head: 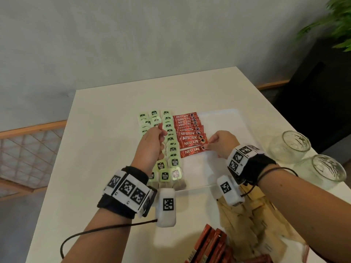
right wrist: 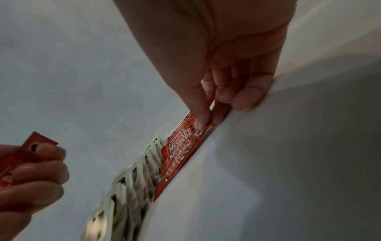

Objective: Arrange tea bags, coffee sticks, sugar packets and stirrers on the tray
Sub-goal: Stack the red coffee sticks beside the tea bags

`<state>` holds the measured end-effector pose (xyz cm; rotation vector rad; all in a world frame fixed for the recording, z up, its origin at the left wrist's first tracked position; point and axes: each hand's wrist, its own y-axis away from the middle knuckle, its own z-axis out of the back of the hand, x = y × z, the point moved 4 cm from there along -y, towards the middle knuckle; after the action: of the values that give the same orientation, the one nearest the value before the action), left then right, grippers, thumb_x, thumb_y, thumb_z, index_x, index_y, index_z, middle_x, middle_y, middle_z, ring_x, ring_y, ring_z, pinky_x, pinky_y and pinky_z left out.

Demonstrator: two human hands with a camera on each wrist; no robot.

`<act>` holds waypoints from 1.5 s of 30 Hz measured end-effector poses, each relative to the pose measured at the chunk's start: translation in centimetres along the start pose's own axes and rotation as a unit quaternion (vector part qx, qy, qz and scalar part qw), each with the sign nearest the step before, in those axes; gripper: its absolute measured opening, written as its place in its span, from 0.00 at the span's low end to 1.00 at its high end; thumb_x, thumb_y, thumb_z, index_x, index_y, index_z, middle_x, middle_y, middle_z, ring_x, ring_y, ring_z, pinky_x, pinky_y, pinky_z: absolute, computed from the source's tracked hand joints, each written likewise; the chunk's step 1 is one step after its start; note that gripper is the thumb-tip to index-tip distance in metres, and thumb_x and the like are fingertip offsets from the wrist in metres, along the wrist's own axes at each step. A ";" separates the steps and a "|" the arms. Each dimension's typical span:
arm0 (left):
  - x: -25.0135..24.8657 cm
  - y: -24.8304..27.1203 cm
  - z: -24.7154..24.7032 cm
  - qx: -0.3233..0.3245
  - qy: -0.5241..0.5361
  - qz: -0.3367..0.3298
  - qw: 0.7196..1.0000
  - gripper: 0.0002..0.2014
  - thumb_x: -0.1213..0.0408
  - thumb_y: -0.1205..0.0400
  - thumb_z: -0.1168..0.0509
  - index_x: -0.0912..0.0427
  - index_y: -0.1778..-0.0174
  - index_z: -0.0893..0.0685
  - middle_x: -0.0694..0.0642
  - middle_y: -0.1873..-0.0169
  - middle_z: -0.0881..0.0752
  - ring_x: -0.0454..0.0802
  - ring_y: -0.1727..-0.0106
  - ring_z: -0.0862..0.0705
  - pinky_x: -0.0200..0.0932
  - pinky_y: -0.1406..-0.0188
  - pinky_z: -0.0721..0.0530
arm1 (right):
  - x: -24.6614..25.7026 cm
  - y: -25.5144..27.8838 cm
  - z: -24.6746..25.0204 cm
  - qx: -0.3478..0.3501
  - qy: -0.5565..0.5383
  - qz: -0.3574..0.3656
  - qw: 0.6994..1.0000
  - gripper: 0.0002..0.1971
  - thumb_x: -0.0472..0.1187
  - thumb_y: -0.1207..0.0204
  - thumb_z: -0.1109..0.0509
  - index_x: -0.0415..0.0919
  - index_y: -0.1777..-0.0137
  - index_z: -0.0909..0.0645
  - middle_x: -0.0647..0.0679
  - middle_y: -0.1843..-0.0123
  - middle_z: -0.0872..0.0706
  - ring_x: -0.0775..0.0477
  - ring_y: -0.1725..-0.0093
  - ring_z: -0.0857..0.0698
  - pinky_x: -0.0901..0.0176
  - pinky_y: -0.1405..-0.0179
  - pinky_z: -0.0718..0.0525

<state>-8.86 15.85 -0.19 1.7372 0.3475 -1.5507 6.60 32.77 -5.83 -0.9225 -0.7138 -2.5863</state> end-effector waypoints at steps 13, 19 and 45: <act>0.3 1.3 0.5 0.061 -0.083 -0.041 0.994 0.10 0.60 0.14 0.41 0.56 0.54 0.15 0.52 0.73 0.17 0.46 0.78 0.29 0.38 0.80 0.33 | 0.7 0.4 0.5 -0.037 0.016 0.029 0.999 0.14 0.52 0.25 0.25 0.47 0.64 0.25 0.51 0.62 0.17 0.46 0.61 0.17 0.51 0.54 0.15; 0.2 2.1 -1.1 0.121 -0.210 -0.042 0.969 0.15 0.51 0.13 0.43 0.54 0.47 0.14 0.46 0.64 0.20 0.44 0.67 0.26 0.41 0.67 0.30 | 2.3 3.8 2.7 -0.005 -0.113 0.061 0.992 0.22 0.56 0.18 0.36 0.36 0.53 0.15 0.45 0.58 0.12 0.48 0.68 0.19 0.53 0.59 0.16; -0.1 6.5 -1.4 0.068 -0.140 -0.134 0.979 0.03 0.58 0.21 0.27 0.50 0.61 0.10 0.49 0.67 0.13 0.45 0.66 0.21 0.43 0.65 0.23 | 4.9 11.1 3.2 0.153 -0.152 0.189 0.958 0.10 0.43 0.27 0.22 0.37 0.51 0.10 0.44 0.61 0.09 0.53 0.68 0.18 0.63 0.60 0.15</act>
<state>-3.61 12.55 2.12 1.5913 0.3497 -2.0294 9.33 24.79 3.43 -1.2282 -0.8864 -1.9591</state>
